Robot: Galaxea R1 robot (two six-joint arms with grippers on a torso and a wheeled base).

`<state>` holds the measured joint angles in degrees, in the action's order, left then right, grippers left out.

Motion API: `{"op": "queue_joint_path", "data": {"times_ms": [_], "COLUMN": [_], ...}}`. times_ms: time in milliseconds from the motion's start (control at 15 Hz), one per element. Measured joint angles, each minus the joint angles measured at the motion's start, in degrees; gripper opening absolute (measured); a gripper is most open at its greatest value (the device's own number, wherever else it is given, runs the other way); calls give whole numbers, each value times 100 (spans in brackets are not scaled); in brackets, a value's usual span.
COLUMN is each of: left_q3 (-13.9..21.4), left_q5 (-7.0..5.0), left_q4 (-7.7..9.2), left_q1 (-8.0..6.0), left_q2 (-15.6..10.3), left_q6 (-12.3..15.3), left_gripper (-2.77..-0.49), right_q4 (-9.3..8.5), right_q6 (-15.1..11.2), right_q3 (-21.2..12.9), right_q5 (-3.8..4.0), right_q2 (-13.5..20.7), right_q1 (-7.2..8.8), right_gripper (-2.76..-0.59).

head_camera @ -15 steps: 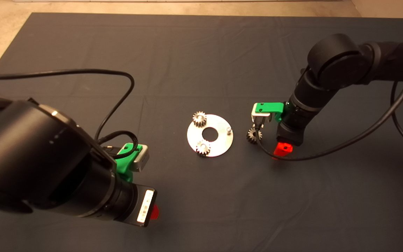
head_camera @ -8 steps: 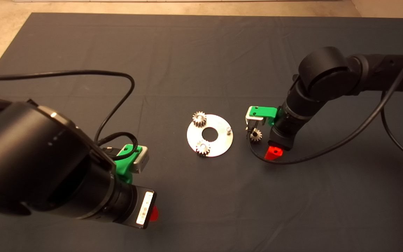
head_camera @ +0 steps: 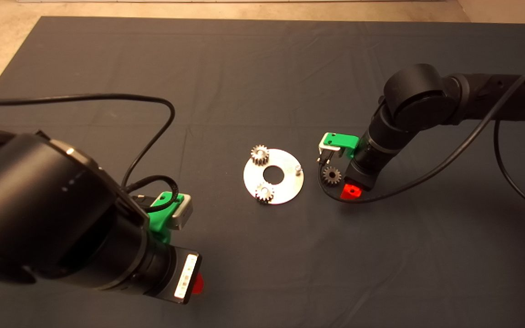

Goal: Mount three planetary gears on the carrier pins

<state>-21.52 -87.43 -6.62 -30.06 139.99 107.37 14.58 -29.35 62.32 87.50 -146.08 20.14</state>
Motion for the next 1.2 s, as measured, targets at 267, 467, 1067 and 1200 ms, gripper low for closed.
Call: {"op": "queue_joint_path", "data": {"times_ms": [267, 467, 1067, 1200], "left_q3": [22, 29, 29, 29], "left_q5": [-2, 0, 0, 0], "left_q4": [28, 45, 45, 45], "left_q1": [0, 0, 0, 0], "left_q2": [-1, 1, -1, -24], "left_q6": [21, 28, 28, 28], "left_gripper": [-137, -137, -137, -137], "right_q4": [24, 27, 44, 49], "right_q6": [-60, -73, -68, -55], "right_q3": [277, 354, 873, 942], "right_q5": [1, 0, 1, 0], "right_q2": [-127, -271, -585, -640], "right_q1": [0, 0, -90, -96], "right_gripper": [-61, -61, -61, -61]}}
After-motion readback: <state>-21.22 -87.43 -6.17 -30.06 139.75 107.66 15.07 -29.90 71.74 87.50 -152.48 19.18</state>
